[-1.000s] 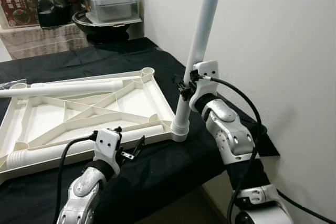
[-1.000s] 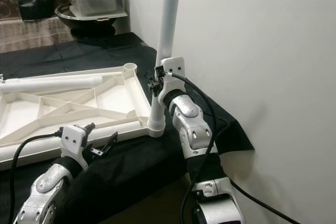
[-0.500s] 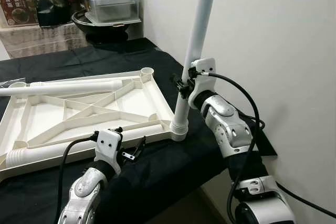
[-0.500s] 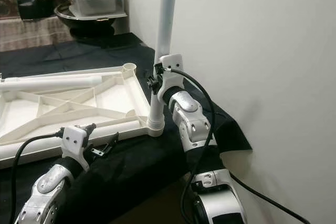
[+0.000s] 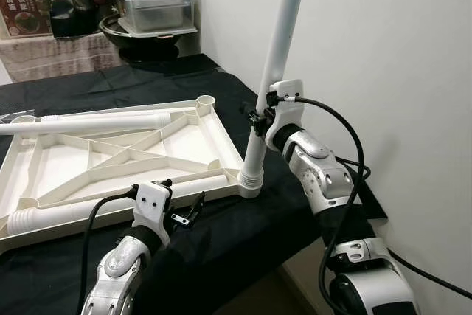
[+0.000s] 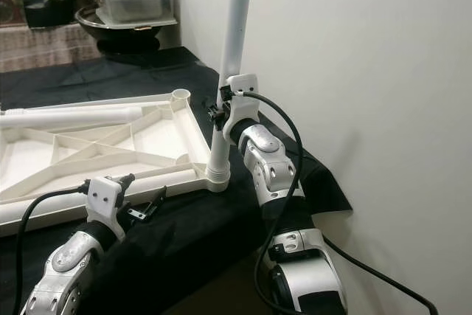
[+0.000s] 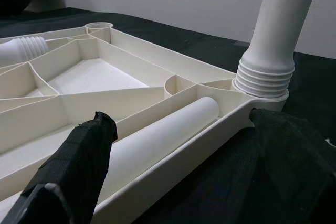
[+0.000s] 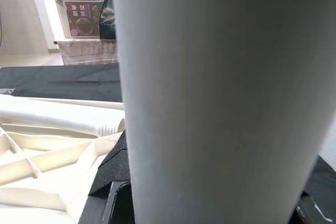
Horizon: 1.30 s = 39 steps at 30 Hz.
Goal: Building children table
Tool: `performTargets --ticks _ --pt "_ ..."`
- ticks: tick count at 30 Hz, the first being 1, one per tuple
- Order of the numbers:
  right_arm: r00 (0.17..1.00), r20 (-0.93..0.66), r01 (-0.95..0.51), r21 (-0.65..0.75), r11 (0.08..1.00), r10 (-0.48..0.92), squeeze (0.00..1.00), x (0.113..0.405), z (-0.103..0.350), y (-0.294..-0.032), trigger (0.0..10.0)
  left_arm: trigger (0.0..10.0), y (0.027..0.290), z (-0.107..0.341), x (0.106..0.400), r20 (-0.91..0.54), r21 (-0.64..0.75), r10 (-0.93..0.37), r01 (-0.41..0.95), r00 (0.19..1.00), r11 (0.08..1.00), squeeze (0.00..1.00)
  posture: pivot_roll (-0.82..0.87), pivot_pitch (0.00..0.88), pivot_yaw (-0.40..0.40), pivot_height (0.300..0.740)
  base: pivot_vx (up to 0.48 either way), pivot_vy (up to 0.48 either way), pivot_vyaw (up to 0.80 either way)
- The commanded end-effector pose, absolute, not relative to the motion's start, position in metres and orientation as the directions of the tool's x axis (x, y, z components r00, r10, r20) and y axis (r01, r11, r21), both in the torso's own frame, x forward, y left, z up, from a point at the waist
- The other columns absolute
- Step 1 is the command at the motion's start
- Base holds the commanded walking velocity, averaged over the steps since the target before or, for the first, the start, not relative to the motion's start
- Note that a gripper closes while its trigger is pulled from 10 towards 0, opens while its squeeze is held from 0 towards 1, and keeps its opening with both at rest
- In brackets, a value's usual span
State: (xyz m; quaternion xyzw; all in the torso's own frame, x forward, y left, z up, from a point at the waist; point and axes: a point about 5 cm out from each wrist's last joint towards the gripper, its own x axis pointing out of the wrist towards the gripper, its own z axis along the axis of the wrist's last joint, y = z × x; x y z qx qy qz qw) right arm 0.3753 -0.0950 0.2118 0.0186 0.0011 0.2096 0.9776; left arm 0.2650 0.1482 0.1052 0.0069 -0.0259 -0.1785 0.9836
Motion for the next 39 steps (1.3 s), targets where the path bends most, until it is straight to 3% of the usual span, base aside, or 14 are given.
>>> performTargets --ticks 1,39 --pt "0.897 -0.183 -0.394 0.078 0.916 0.402 0.00 0.370 0.166 -0.096 10.0 10.0 0.148 0.102 0.264 0.047 0.014 -0.346 0.345 0.937 0.938 0.00 0.00 0.000 -0.100 0.740 0.000 0.000 0.00" --pt "0.924 -0.041 -0.379 0.039 0.925 0.380 0.00 0.370 0.198 -0.097 10.0 10.0 0.145 0.103 0.269 0.061 0.009 -0.363 0.363 0.930 0.932 0.00 -0.02 0.000 -0.080 0.740 0.000 0.000 0.00"
